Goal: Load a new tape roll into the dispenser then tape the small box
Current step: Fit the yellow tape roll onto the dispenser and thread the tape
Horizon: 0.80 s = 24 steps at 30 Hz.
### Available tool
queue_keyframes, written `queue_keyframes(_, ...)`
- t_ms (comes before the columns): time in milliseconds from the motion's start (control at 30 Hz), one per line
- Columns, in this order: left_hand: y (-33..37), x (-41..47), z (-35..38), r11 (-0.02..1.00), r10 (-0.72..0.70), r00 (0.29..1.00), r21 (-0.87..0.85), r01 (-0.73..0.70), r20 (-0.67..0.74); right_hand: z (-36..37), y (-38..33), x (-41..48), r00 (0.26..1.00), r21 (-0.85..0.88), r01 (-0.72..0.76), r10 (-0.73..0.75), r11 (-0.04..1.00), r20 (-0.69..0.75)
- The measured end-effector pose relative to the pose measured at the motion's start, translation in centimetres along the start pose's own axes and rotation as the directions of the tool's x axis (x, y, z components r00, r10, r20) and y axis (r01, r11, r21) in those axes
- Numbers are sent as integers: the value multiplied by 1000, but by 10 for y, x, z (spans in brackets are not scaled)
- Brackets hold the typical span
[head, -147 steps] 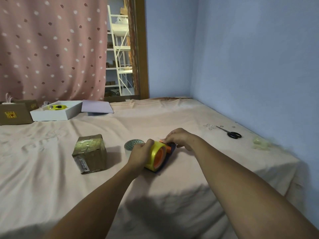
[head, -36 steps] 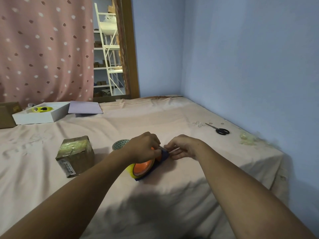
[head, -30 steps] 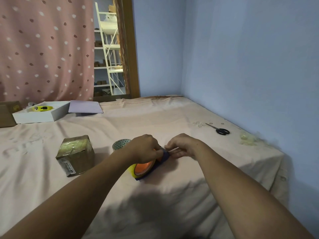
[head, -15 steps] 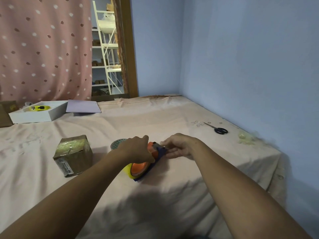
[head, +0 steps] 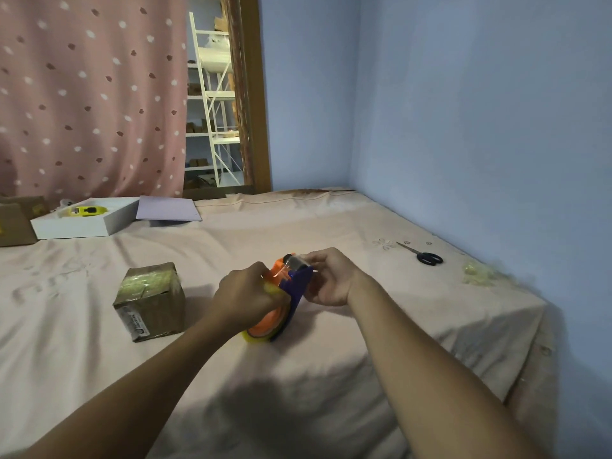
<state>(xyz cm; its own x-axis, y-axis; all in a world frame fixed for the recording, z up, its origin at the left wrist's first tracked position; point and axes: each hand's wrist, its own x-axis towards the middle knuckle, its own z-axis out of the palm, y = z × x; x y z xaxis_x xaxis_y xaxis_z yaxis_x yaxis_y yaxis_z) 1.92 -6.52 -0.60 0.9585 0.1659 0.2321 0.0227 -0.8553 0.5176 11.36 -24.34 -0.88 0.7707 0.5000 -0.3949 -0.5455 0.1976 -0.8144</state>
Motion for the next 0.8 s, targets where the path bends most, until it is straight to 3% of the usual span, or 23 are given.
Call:
queue_keyframes(200,-22,-17,6,934,-2,976,-350,-77,-219,29,47,14,962,272,54,-123,961,245)
queue_keyframes(433,-51,-26,-5,925,127,960,-319,-206,-250,38,44,6,904,166,129,-185,978,386)
queue_keyframes(533,-53,-29,-12,930,201,938,-245,-273,-283,35,21,2,922,22,204,-200,979,333)
queue_keyframes(633,-52,-29,-11,928,237,915,-203,-312,-326,36,10,1,947,-1,155,-148,988,284)
queue_keyframes(800,-48,-29,1,919,238,908,-222,-325,-344,42,3,0,987,275,72,-107,959,117)
